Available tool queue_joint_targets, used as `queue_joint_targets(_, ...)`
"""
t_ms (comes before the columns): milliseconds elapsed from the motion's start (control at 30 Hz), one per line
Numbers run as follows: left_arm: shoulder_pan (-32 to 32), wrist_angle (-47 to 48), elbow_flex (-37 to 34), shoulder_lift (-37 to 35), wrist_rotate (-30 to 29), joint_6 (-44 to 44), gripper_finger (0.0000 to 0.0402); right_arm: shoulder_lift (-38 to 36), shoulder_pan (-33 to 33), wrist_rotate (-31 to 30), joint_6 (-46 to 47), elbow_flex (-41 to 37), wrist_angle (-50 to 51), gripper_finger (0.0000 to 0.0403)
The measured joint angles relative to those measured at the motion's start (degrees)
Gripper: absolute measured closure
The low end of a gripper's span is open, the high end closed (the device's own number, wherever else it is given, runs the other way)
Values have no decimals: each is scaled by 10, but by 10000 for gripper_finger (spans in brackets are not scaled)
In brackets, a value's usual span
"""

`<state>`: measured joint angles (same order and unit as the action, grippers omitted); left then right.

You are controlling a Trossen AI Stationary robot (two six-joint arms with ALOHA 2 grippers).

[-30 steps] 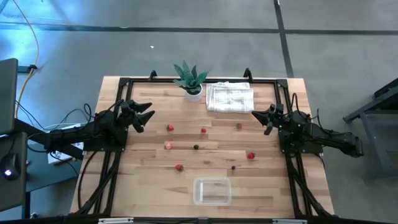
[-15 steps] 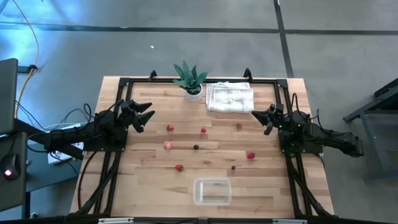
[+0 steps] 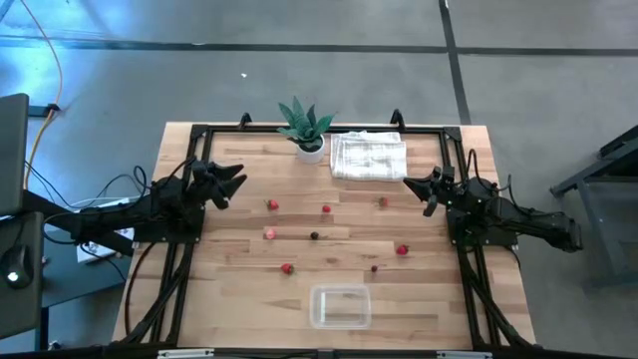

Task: Pick and placing Produce into tupperware
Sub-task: Put the strawberry into the transparent bin

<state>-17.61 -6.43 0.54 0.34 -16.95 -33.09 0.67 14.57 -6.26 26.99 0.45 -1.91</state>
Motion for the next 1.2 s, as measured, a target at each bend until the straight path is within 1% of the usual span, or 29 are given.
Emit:
queue_joint_targets(200, 0, 0, 0, 0, -1, -45, 103, 0, 0, 0, 0, 0, 0, 402)
queue_joint_targets(400, 0, 1, 0, 0, -3, -72, 103, 0, 0, 0, 0, 0, 0, 402)
queue_joint_targets(800, 0, 6, 0, 0, -17, -76, 103, 0, 0, -1, 2, 0, 0, 402)
queue_joint_targets(1033, 0, 6, 0, 0, -11, -77, 103, 0, 0, -1, 2, 0, 0, 402)
queue_joint_targets(1067, 0, 6, 0, 0, -6, -77, 103, 0, 0, -2, 12, 0, 0, 402)
queue_joint_targets(1133, 0, 5, 0, 0, 11, -81, 103, 0, 0, -13, 60, 0, -5, 402)
queue_joint_targets(1200, 0, 5, 0, 0, 34, -101, 105, 0, 0, -25, 104, 1, -14, 402)
